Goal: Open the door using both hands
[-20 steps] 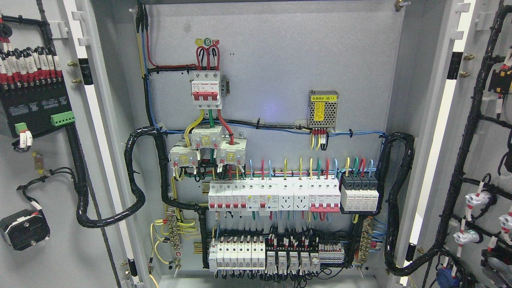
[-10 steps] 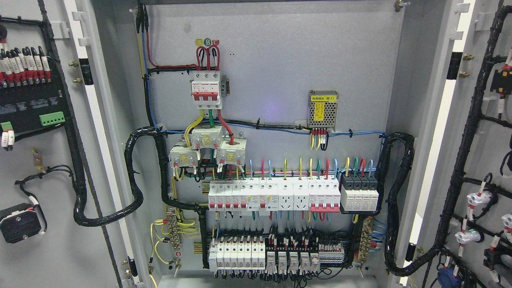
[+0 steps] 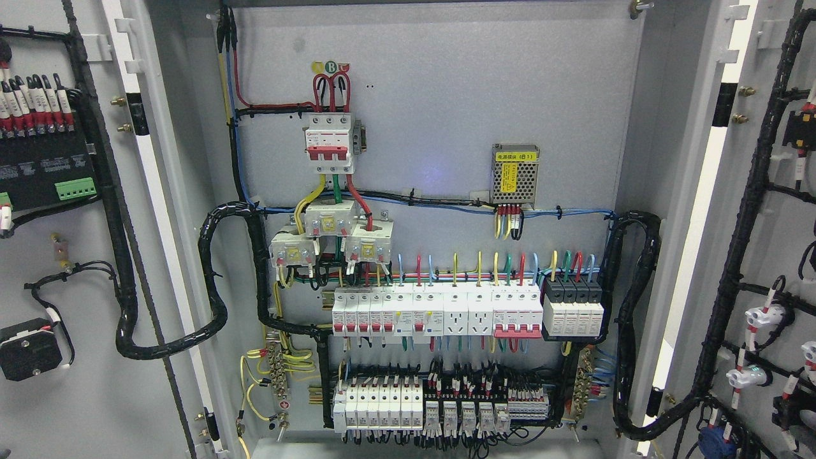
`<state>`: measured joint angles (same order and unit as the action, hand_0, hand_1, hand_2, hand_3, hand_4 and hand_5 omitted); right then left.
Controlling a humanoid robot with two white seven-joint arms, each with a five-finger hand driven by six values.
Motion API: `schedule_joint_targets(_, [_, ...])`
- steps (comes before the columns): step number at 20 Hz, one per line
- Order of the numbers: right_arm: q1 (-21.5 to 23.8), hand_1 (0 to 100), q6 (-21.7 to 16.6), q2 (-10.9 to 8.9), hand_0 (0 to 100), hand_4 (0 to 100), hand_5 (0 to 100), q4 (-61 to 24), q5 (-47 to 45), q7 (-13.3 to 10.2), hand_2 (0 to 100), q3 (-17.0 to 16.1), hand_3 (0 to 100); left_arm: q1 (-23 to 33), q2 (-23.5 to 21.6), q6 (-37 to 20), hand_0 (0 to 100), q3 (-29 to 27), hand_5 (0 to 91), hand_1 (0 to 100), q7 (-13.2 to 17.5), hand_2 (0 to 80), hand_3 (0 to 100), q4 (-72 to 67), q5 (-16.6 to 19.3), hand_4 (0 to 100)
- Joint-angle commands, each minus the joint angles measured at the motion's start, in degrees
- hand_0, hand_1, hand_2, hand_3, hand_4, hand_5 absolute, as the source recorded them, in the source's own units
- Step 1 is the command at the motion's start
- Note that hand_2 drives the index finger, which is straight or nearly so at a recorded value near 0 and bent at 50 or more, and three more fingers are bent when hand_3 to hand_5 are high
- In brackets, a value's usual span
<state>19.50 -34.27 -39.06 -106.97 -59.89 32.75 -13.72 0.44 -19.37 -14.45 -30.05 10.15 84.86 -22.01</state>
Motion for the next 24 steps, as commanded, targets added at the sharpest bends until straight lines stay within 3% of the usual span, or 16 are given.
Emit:
schedule_joint_targets(1, [-0.2,0,0.1,-0.05,0,0,0,1.4,-2.7,0.9,0,-1.1,0,-1.4,-1.1,1.5,0,-0.1,0.0,0,0.2,0.0,0,-0.9,0.0,4])
schedule_joint_targets(17, [-1.9,0,0.3,-0.13,0,0,0,5.9,-4.4,7.1,0,-1.8,0,-1.5,-1.4,0.7,0,1.0,0.0,0,0.4,0.0,0,-0.2,-0.3,4])
schedule_joint_targets(24, [-2.7,0,0.3,-0.83,0,0,0,8.3,-5.1,7.1,0,-1.9,0,-0.3,-2.2,-2.9,0,2.6,0.0,0,0.4,0.0,0,1.3,-1.9,4])
